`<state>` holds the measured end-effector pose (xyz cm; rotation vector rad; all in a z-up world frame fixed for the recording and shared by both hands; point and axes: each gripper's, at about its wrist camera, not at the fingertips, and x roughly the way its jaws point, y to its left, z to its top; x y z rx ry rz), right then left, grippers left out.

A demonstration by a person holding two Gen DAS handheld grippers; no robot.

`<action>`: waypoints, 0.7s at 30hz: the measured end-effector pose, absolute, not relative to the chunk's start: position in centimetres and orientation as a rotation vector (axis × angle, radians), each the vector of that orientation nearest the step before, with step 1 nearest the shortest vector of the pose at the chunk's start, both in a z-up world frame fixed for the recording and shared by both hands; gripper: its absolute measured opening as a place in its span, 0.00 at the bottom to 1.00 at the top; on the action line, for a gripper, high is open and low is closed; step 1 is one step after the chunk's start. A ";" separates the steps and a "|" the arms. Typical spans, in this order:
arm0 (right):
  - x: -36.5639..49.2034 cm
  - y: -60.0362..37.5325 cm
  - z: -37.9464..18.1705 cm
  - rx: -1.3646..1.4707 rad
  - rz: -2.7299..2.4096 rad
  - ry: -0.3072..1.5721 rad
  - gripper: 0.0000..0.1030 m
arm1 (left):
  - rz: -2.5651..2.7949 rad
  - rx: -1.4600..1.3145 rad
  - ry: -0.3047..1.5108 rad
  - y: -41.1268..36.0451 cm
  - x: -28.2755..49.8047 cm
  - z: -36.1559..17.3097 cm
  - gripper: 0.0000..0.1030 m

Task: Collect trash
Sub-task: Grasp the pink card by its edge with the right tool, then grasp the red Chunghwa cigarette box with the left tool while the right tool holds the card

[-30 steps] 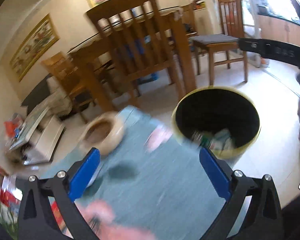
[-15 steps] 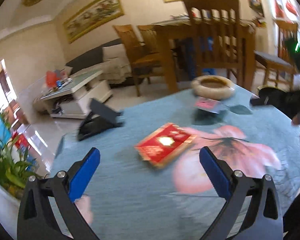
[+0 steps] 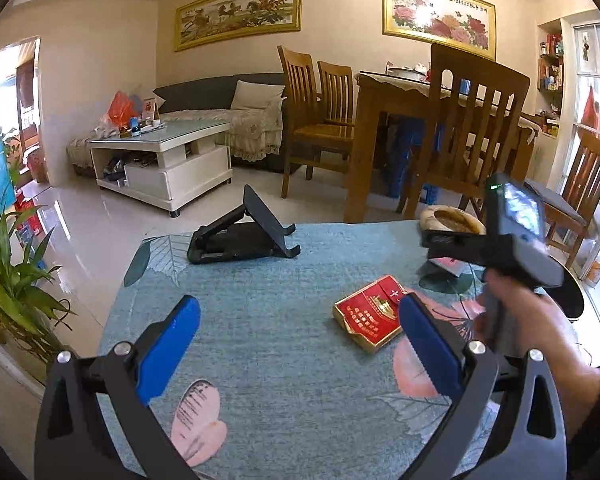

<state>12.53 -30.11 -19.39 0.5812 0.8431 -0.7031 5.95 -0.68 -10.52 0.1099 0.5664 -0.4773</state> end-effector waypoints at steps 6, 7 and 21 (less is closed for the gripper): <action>13.0 -30.3 -19.5 0.518 -0.612 0.846 0.92 | -0.481 0.135 0.582 -1.8 6.1 -11.3 0.97; 12.4 -30.5 -19.4 0.512 -0.567 0.842 0.90 | -0.481 0.140 0.582 -2.0 6.0 -11.3 0.97; 0.8 -35.3 -18.1 0.499 -0.063 0.836 0.01 | -0.519 0.279 0.550 -6.6 4.1 -12.8 0.97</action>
